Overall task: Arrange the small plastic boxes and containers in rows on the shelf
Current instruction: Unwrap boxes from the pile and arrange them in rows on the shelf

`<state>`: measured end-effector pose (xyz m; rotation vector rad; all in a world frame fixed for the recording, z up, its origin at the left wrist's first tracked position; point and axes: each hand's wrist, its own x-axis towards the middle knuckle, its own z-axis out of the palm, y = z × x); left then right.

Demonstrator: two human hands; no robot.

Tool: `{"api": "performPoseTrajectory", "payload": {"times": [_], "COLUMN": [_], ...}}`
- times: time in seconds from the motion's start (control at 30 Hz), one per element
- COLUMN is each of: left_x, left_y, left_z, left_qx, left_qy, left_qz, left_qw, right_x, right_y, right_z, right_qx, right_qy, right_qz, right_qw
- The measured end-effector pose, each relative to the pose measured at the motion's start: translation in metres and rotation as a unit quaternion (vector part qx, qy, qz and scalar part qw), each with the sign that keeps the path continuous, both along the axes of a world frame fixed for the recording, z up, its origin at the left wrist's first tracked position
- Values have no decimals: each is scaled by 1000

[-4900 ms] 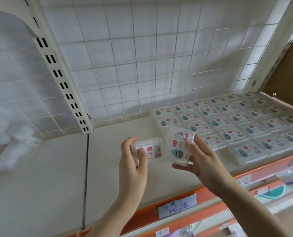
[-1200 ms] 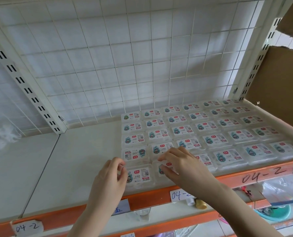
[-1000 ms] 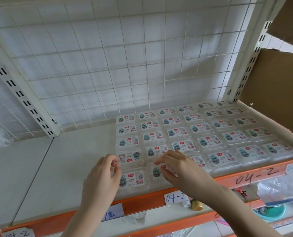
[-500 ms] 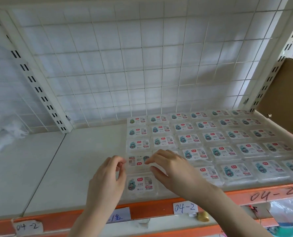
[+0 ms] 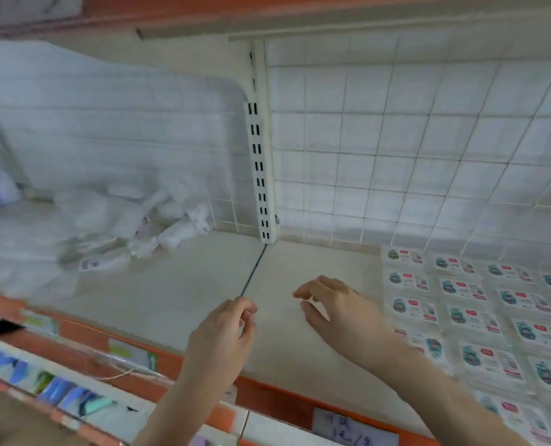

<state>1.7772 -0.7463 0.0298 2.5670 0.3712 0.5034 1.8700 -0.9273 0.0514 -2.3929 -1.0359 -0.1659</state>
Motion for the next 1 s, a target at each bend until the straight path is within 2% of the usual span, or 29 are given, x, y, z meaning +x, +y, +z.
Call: {"api": "performPoseTrajectory", "payload": {"times": [0.57, 0.8, 1.0], "left_x": [6, 5, 4], "left_y": [180, 234, 282], "left_z": [12, 11, 17], "left_qx": [32, 100, 165], "left_qy": [35, -45, -96], "left_qz": [80, 112, 134], "left_qw": [996, 988, 972], "right_x": [29, 39, 39], "right_y": [197, 250, 304], "right_z": [0, -8, -7], "right_qx": [-31, -48, -5], "right_qy": [25, 35, 41], "right_qz": [45, 50, 71], "right_qw": [998, 997, 997]}}
